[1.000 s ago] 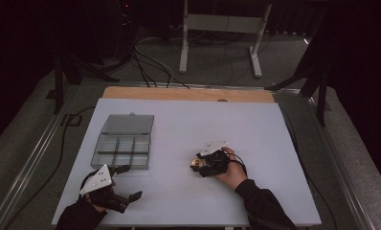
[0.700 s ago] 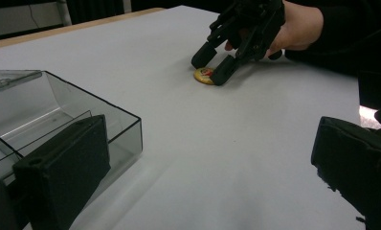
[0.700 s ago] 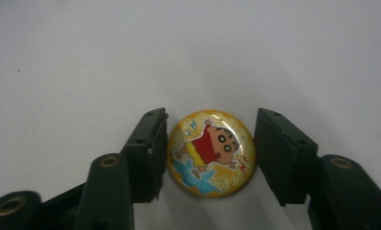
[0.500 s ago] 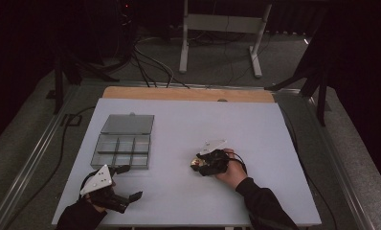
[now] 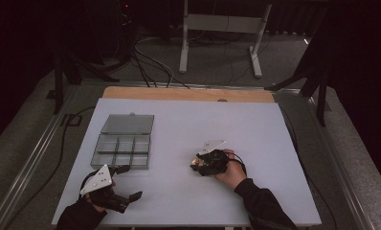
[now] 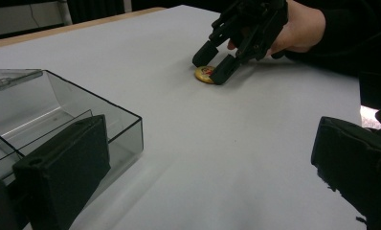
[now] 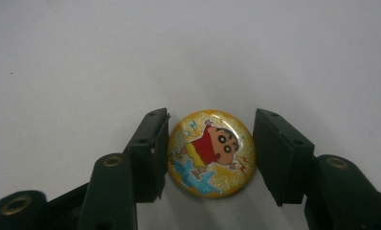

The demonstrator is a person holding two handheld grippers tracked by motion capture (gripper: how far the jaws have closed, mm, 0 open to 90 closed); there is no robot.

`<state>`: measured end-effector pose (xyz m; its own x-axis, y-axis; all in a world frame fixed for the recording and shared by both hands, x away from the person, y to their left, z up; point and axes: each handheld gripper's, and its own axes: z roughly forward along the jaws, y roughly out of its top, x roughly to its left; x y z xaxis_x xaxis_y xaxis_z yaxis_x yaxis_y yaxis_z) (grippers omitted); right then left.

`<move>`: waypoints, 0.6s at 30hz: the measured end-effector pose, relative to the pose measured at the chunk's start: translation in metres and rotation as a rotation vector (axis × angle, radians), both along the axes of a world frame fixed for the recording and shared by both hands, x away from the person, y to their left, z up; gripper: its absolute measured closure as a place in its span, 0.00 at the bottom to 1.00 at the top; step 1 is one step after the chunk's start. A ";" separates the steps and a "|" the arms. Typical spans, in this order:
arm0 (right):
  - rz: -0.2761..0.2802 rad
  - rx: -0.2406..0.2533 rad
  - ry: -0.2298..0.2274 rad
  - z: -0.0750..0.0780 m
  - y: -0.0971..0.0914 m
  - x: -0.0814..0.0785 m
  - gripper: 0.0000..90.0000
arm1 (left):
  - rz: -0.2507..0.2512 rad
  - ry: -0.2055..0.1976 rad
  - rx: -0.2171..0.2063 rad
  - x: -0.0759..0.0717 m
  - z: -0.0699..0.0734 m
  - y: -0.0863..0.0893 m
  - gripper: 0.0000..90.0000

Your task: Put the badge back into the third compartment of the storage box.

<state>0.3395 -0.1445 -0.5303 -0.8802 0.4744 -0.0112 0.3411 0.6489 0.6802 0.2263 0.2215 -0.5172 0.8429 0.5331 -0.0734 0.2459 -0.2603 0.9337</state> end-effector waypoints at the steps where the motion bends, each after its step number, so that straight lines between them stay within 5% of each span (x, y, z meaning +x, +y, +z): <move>1: 0.000 0.001 0.001 0.000 0.000 0.000 0.53 | 0.001 0.001 -0.001 0.000 0.000 0.000 0.00; 18: -0.014 0.012 -0.007 0.013 0.004 0.001 0.53 | 0.004 0.003 -0.002 0.001 -0.001 0.000 0.00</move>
<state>0.3404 -0.1407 -0.5169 -0.8733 0.4871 -0.0112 0.3458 0.6357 0.6902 0.2269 0.2217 -0.5179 0.8406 0.5360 -0.0774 0.2501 -0.2574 0.9334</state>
